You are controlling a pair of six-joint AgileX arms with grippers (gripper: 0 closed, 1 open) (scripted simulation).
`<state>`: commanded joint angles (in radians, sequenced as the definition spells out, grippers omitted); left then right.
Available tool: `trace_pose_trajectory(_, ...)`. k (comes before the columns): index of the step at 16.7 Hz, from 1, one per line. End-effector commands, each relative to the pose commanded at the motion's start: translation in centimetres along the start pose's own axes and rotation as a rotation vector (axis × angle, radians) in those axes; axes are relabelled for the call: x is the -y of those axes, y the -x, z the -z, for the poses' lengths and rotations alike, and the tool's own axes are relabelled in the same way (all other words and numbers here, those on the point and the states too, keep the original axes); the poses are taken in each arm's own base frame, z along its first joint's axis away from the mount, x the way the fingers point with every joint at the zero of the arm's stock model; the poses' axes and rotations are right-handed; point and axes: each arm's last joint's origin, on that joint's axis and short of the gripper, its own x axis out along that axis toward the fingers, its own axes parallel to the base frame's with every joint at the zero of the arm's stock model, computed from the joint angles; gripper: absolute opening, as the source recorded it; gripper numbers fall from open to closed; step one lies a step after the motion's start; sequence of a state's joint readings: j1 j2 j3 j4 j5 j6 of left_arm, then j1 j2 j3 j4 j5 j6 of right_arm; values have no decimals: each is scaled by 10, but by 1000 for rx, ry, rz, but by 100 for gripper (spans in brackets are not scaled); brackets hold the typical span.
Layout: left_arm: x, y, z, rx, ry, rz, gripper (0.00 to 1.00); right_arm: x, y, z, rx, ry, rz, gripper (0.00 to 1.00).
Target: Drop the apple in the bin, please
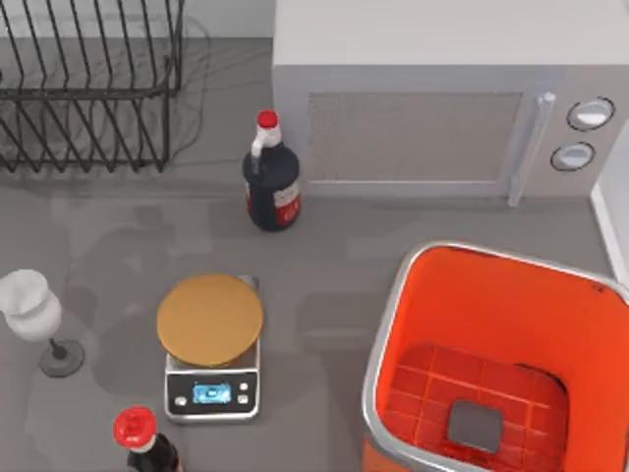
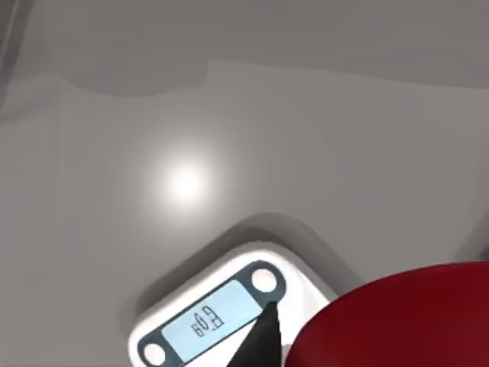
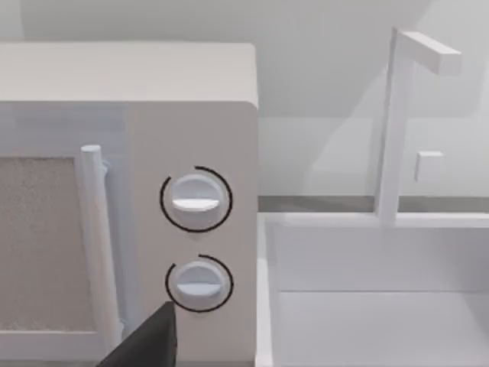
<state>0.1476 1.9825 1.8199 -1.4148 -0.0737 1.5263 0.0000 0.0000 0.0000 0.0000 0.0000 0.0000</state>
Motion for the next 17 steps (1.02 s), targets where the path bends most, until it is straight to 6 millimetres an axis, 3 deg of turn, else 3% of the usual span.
trace_pose_trajectory(4, -5, 8, -54, -8, -327, -10, 0, 0, 0, 0, 0, 0, 0, 100)
trace_pose_trajectory(9, 13, 16, -172, -27, -1083, 10, 0, 0, 0, 0, 0, 0, 0, 100)
trace_pose_trajectory(13, 65, 17, -276, -37, -1827, 45, 0, 0, 0, 0, 0, 0, 0, 100)
trace_pose_trajectory(17, 147, 23, -360, -63, -2513, 44, 0, 0, 0, 0, 0, 0, 0, 100)
